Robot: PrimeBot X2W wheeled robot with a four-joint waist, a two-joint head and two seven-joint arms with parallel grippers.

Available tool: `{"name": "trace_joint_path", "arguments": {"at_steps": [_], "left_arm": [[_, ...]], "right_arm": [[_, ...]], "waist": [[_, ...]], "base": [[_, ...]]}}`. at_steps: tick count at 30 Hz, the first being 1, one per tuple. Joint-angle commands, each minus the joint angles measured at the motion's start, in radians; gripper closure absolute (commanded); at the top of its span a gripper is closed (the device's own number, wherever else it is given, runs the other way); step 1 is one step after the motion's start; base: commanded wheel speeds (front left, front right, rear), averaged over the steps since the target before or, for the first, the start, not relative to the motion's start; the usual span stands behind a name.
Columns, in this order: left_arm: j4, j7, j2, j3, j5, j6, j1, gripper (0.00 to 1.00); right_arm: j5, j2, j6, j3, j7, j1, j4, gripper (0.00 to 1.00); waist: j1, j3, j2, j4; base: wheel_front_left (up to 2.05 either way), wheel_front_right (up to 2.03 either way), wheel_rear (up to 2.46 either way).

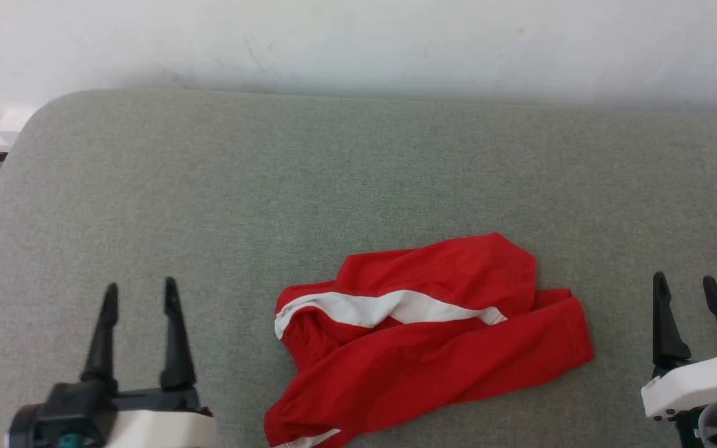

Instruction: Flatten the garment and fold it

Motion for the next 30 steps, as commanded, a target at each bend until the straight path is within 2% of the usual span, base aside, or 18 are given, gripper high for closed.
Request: {"name": "trace_joint_path", "arguments": {"at_steps": [1, 4, 10, 16, 22, 27, 28, 29, 30], "left_arm": [[0.006, -0.009, -0.011, -0.010, 0.017, 0.011, -0.017, 0.00], [0.028, -0.019, -0.043, -0.030, 0.055, 0.026, -0.022, 0.00], [0.040, -0.021, -0.074, -0.044, 0.086, 0.010, -0.043, 0.00], [0.048, -0.021, -0.099, -0.047, 0.095, -0.019, -0.075, 0.00], [0.075, -0.021, -0.123, -0.056, 0.082, -0.051, -0.109, 0.00], [0.100, -0.022, -0.134, -0.064, 0.076, -0.071, -0.126, 0.00], [0.105, -0.022, -0.135, -0.065, 0.075, -0.073, -0.128, 0.00], [0.108, -0.022, -0.137, -0.065, 0.074, -0.075, -0.129, 0.00], [0.111, -0.022, -0.138, -0.066, 0.074, -0.077, -0.130, 0.00]], "right_arm": [[0.008, 0.001, -0.001, 0.003, -0.002, 0.009, -0.003, 0.00], [0.001, 0.001, -0.001, 0.014, 0.005, 0.008, -0.011, 0.00], [-0.032, 0.001, -0.001, 0.112, 0.078, -0.048, -0.055, 0.00], [-0.055, 0.001, -0.001, 0.226, 0.310, -0.167, -0.058, 0.00], [-0.050, -0.015, -0.001, 0.319, 0.617, -0.266, 0.064, 0.00], [-0.056, -0.070, -0.001, 0.354, 0.723, -0.315, 0.149, 0.00], [-0.057, -0.078, -0.001, 0.357, 0.729, -0.323, 0.162, 0.15], [-0.060, -0.086, -0.001, 0.360, 0.731, -0.332, 0.172, 0.70], [-0.064, -0.094, -0.001, 0.364, 0.729, -0.344, 0.178, 1.00]], "waist": [[0.0000, 0.003, -0.0001, -0.003], [0.0000, 0.010, -0.0001, -0.002], [0.0000, 0.033, -0.0001, 0.013], [0.0000, 0.068, -0.0001, 0.041], [0.0000, 0.103, -0.0001, 0.087], [0.0000, 0.123, -0.0001, 0.125], [0.0000, 0.125, -0.0001, 0.131], [0.0000, 0.126, -0.0001, 0.136], [0.0000, 0.126, -0.0001, 0.139]], "base": [[0.00, 0.00, 0.00], [0.00, 0.00, 0.00], [0.00, 0.00, 0.00], [0.00, 0.00, 0.00], [0.00, 0.00, 0.00], [0.00, 0.00, 0.00], [0.00, 0.00, 0.00], [0.00, 0.00, 0.00], [0.00, 0.00, 0.00]]}}
